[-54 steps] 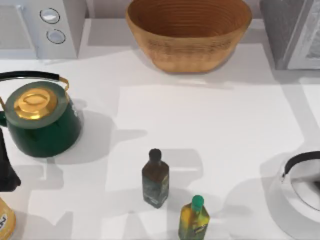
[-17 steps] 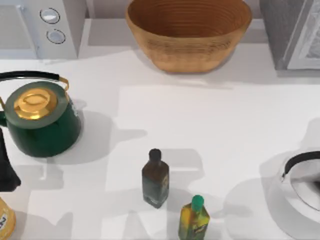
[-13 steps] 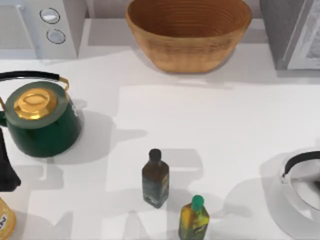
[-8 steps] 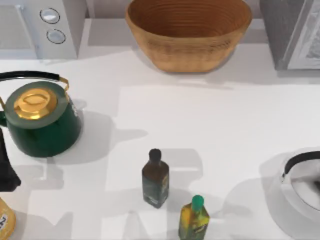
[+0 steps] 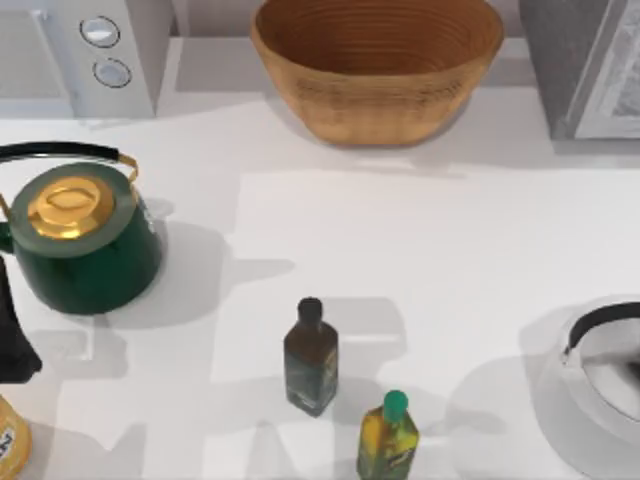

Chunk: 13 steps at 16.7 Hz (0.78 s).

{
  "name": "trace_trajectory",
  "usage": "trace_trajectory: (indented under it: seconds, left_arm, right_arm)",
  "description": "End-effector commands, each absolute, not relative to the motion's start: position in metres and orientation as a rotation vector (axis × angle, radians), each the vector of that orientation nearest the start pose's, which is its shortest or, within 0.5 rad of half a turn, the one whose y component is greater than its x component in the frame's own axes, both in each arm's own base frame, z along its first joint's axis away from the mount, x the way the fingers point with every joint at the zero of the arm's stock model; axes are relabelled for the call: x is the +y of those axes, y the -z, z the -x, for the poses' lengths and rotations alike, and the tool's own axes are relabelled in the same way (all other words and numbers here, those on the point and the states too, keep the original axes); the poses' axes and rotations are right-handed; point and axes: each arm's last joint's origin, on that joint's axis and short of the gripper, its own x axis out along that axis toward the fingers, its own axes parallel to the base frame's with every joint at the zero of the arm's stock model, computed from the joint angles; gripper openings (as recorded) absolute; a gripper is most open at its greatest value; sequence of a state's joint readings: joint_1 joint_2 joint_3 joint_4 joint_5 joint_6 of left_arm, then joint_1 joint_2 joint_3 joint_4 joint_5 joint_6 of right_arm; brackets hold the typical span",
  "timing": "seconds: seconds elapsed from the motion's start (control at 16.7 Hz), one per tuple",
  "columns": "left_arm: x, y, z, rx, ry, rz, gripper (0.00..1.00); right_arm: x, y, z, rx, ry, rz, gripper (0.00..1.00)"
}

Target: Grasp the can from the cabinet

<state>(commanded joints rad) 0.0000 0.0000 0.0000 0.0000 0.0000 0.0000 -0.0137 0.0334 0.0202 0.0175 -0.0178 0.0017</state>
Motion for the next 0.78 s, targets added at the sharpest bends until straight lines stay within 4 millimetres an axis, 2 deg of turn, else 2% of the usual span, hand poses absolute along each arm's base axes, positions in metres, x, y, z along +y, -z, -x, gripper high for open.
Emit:
trace_trajectory:
  seconds: [0.24,0.42,0.6,0.78]
  left_arm:
    - [-0.001,-0.160,-0.106,0.000,0.000,0.000,1.00]
    - [-0.001,-0.160,-0.106,0.000,0.000,0.000,1.00]
    - [-0.001,-0.160,-0.106,0.000,0.000,0.000,1.00]
    - [-0.001,-0.160,-0.106,0.000,0.000,0.000,1.00]
  right_arm:
    - [-0.006,-0.201,-0.115,-0.049,-0.056,0.006,0.00]
    - [-0.012,-0.234,-0.136,-0.074,-0.130,0.019,0.00]
    - [-0.027,-0.261,-0.174,-0.086,-0.221,0.034,0.00]
    - [-0.053,-0.269,-0.227,-0.080,-0.328,0.042,0.00]
